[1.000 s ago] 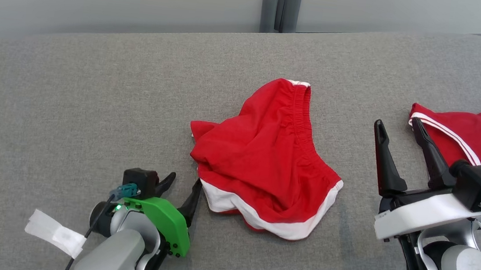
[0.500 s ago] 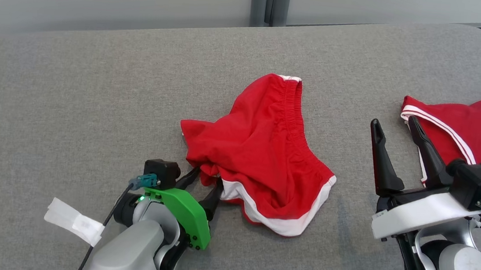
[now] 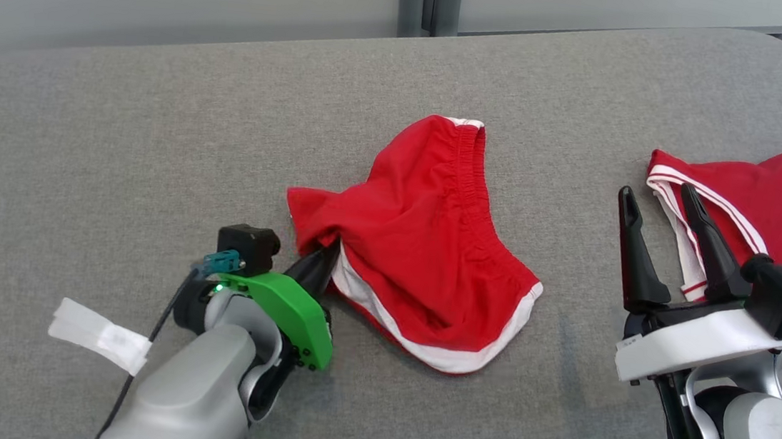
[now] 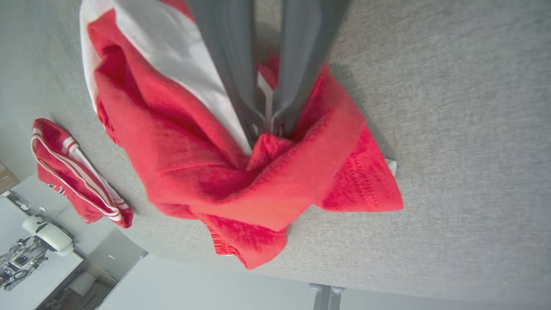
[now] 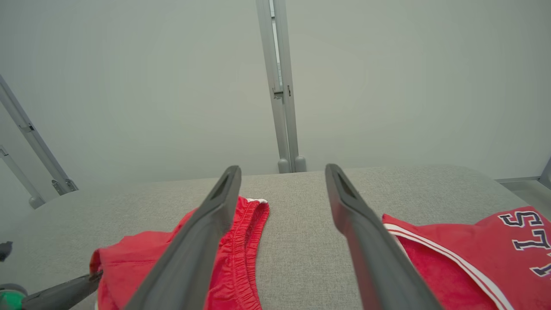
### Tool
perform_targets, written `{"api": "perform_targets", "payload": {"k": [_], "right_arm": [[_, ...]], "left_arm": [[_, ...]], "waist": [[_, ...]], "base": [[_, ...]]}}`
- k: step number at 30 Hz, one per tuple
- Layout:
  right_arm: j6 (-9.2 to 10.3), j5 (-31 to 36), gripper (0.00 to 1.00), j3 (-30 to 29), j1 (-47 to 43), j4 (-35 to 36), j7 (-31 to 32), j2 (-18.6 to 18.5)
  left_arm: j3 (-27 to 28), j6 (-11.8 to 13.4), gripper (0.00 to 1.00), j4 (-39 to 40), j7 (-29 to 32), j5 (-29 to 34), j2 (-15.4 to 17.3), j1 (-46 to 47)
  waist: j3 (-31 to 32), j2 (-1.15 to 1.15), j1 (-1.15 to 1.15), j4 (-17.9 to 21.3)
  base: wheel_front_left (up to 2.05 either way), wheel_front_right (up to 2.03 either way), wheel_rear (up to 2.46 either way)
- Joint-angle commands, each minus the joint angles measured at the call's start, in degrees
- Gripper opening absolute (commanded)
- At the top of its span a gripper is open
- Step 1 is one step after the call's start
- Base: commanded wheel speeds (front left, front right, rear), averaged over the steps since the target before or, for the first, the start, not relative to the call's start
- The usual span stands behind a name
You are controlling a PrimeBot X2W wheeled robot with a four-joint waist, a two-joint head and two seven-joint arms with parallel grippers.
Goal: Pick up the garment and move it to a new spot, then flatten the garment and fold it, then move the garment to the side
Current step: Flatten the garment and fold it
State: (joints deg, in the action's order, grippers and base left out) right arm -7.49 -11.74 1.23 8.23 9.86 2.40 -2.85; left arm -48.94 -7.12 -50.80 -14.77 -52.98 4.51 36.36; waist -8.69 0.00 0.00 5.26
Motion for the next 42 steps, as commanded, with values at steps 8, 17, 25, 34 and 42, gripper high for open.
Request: {"api": "perform_targets", "payload": {"k": [8, 17, 25, 34, 42], "right_arm": [[0.00, -0.86, 1.00, -0.39, -1.28, -0.66, -1.10, -0.11], [0.00, -1.71, 1.00, 0.01, -2.06, -1.74, -1.77, -0.12], [0.00, -1.13, 1.00, 0.85, -1.82, -3.26, -1.04, -0.12], [0.00, -0.78, 1.00, 0.87, -2.32, -3.53, -0.30, -0.11], [0.00, -1.06, 1.00, 0.32, -3.14, -3.22, -0.52, -0.11]], "left_arm": [[3.28, 3.54, 0.00, 5.77, -0.44, 5.36, 7.22, 0.07], [3.33, 10.02, 0.00, 13.91, 3.29, 5.80, 13.96, -5.66], [3.42, 14.43, 0.00, 17.06, 9.22, 3.49, 16.43, -10.82], [4.34, 15.60, 1.00, 14.53, 10.03, 1.36, 15.71, -11.82], [5.55, 16.48, 1.00, 17.46, 5.84, 2.10, 17.38, -13.31]], "waist": [[2.06, 0.00, 0.00, -3.85], [2.75, 0.00, 0.00, -5.63], [2.58, 0.00, 0.00, -4.16], [3.14, 0.00, 0.00, -2.92], [4.20, 0.00, 0.00, -4.50]], "base": [[0.00, 0.00, 0.00], [0.00, 0.00, 0.00], [0.00, 0.00, 0.00], [0.00, 0.00, 0.00], [0.00, 0.00, 0.00]]}}
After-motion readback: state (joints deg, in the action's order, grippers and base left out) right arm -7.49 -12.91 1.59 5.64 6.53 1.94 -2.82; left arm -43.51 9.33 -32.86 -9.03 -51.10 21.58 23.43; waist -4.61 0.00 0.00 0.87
